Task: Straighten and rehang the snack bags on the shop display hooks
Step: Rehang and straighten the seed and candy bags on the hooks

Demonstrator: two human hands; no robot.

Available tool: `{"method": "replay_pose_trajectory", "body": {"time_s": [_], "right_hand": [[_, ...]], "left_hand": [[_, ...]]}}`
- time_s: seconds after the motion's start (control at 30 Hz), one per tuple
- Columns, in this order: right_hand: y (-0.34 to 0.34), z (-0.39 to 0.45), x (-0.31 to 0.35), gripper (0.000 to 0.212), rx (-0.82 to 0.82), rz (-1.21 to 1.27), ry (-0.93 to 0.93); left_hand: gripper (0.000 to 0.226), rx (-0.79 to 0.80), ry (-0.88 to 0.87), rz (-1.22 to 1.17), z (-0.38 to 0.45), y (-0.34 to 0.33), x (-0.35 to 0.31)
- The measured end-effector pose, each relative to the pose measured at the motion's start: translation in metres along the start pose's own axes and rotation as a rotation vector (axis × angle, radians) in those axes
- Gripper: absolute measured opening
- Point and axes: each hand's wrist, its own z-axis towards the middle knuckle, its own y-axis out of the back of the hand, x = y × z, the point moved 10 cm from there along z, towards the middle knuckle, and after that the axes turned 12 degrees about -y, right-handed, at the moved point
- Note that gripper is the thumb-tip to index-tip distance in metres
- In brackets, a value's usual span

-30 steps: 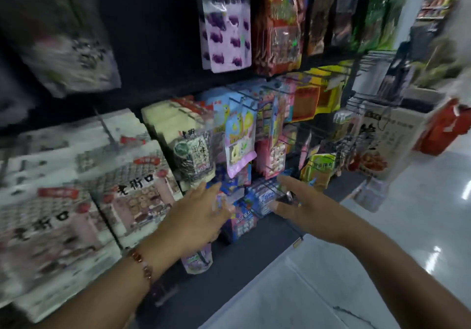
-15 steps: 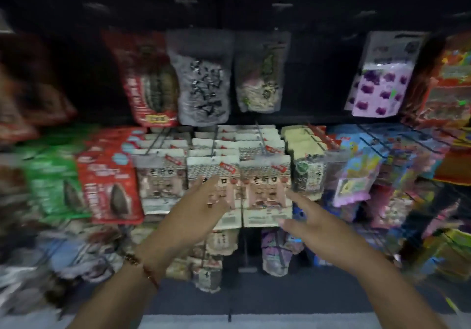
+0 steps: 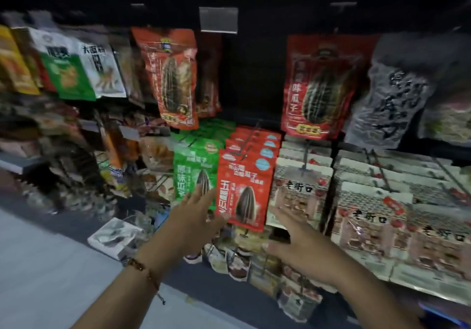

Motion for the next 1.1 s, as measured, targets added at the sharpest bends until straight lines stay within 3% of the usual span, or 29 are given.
{"method": "replay_pose_trajectory", "body": {"time_s": [0.2, 0.43, 0.63, 0.77, 0.87, 0.97, 1.1], "right_hand": [[-0.050, 0.094, 0.056, 0.078, -0.038, -0.037, -0.046], [-0.072, 0.168, 0.110, 0.075, -0.147, -0.120, 0.102], [-0.089, 0.229, 0.130, 0.081, -0.093, -0.196, 0.136], [-0.098, 0.259, 0.134, 0.084, -0.066, -0.166, 0.140], [-0.101, 0.277, 0.134, 0.085, -0.062, -0.135, 0.098], [-0.099, 0.289, 0.134, 0.085, -0.117, -0.178, 0.062], [-0.102, 0.301, 0.141, 0.083, -0.234, -0.262, 0.003]], "left_hand": [[0.084, 0.077, -0.030, 0.140, 0.042, 0.019, 0.093], [0.081, 0.122, -0.060, 0.318, 0.087, 0.016, 0.160], [0.084, 0.159, 0.002, 0.381, 0.110, 0.008, 0.205], [0.107, 0.163, -0.019, 0.393, 0.131, 0.006, 0.231], [0.101, 0.154, -0.038, 0.380, 0.146, 0.008, 0.247], [0.090, 0.128, -0.123, 0.386, 0.162, 0.003, 0.260], [0.100, 0.206, -0.259, 0.388, 0.182, -0.007, 0.277]]}}
